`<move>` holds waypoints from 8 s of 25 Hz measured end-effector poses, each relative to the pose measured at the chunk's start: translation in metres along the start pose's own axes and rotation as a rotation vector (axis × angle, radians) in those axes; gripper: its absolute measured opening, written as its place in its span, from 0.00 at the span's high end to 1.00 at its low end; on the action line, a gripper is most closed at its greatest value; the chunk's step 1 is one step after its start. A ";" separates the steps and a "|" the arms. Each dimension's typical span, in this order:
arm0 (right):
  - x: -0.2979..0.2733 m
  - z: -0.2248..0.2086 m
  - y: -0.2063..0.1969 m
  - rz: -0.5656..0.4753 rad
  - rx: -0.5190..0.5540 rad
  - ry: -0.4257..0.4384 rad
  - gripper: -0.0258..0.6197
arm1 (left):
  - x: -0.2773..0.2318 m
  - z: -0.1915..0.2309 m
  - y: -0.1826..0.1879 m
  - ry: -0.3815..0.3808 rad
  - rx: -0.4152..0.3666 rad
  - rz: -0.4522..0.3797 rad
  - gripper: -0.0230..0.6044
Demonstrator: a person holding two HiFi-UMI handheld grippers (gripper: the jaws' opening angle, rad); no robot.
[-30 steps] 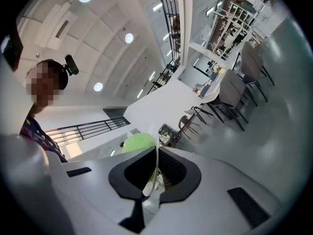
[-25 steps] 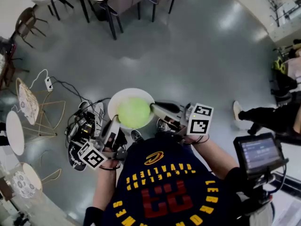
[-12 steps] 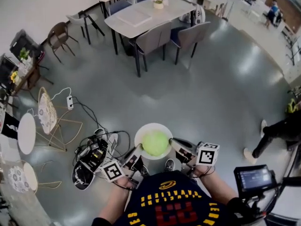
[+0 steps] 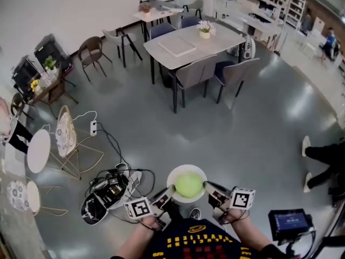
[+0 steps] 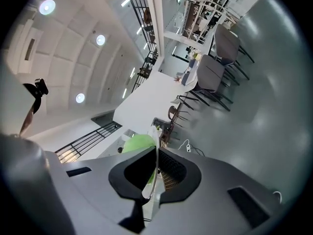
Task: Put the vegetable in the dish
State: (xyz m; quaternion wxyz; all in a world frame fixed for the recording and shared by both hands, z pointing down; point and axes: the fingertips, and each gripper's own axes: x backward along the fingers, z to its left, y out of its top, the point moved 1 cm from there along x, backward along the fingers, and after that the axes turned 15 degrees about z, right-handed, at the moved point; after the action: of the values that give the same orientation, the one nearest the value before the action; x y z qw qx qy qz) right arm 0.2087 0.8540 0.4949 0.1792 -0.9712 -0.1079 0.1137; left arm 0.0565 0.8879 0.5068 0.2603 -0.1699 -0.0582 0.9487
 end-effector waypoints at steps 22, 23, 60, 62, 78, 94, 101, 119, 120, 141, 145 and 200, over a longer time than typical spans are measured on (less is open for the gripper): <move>-0.157 -0.040 0.180 -0.111 -0.049 -0.079 0.93 | -0.032 0.038 0.258 -0.078 -0.096 0.133 0.95; -0.161 -0.044 0.184 -0.109 -0.062 -0.092 0.93 | -0.034 0.040 0.265 -0.078 -0.093 0.134 0.94; -0.200 -0.188 0.539 0.022 -0.033 0.035 0.93 | -0.269 0.027 0.540 0.031 -0.010 0.022 0.94; -0.211 -0.196 0.555 0.028 -0.020 0.029 0.93 | -0.277 0.033 0.558 0.017 -0.001 0.025 0.94; -0.337 -0.216 0.724 -0.069 -0.036 -0.010 0.93 | -0.308 0.056 0.775 -0.047 -0.013 0.138 0.94; -0.396 -0.240 0.802 0.014 0.026 -0.052 0.93 | -0.329 0.080 0.854 -0.057 -0.053 0.291 0.94; -0.414 -0.267 0.868 0.128 0.070 -0.021 0.93 | -0.367 0.078 0.897 -0.015 -0.076 0.333 0.93; -0.434 -0.370 1.022 0.107 -0.039 0.010 0.93 | -0.493 0.102 1.030 0.101 -0.026 0.255 0.92; -0.437 -0.374 1.025 0.107 -0.044 0.015 0.93 | -0.496 0.106 1.034 0.114 -0.021 0.259 0.91; -0.509 -0.482 1.074 0.024 -0.228 -0.182 0.93 | -0.558 0.206 1.160 0.191 0.060 0.294 0.90; -0.525 -0.499 1.071 0.062 -0.163 -0.206 0.93 | -0.563 0.226 1.166 0.240 0.036 0.322 0.90; -0.523 -0.561 1.067 0.115 -0.248 -0.549 0.88 | -0.593 0.275 1.175 0.683 -0.052 0.497 0.83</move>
State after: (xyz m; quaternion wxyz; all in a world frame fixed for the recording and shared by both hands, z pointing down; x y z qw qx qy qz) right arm 0.0370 -0.4321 0.7029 0.0168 -0.9233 -0.1103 0.3676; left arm -0.1189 -0.4301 0.7032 0.0236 -0.4900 0.0504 0.8700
